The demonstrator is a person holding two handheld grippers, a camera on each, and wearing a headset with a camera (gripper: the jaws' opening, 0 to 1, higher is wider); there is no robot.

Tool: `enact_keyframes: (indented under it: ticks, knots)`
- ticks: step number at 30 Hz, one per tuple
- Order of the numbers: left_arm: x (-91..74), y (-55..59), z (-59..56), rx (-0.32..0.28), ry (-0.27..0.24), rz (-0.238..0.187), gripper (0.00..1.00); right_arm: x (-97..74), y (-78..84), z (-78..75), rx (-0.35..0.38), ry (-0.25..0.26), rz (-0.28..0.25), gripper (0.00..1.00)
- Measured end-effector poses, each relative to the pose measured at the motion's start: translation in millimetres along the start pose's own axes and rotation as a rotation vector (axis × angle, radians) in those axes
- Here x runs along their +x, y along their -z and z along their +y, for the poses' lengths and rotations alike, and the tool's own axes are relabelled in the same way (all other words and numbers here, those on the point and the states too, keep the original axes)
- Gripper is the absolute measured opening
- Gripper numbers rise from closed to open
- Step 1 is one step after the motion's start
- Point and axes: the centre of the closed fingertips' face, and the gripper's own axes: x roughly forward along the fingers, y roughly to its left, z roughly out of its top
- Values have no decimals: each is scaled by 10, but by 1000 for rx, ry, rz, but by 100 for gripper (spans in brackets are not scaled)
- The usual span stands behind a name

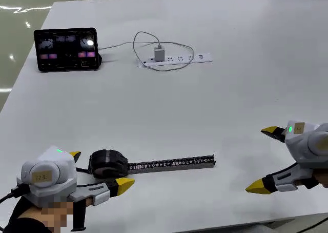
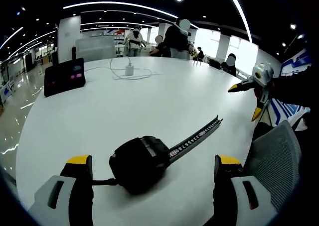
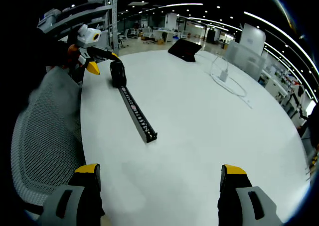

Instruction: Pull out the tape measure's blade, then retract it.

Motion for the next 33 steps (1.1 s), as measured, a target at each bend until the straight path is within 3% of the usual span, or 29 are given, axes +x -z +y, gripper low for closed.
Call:
enact_keyframes:
  ticks: [2, 5, 9, 19, 22, 28, 31, 33]
  knots:
    - [10, 8, 86, 12, -59, 9, 99, 14, -98, 13, -23, -17, -2, 99]
    - [47, 1, 46, -3, -47, 8, 99, 39, -198, 16, -69, -36, 15, 99]
    - [82, -80, -14, -42, -42, -23, 99, 80, -309, 16, -122, -68, 30, 99]
    - [193, -152, -134, -60, -45, -50, 99, 261, -361, -33, -199, -124, 93, 99]
    - [214, -160, -58, -67, -87, -61, 99, 319, -372, -40, -206, -133, 102, 99]
    - [230, -140, 151, -144, -194, -71, 99, 402, -341, -32, -222, -162, 126, 99]
    - [211, -178, 266, -123, -256, -116, 99, 450, -336, -44, -225, -172, 130, 99]
    - [214, -155, 272, -138, -263, -118, 99, 491, -345, -49, -228, -180, 130, 99]
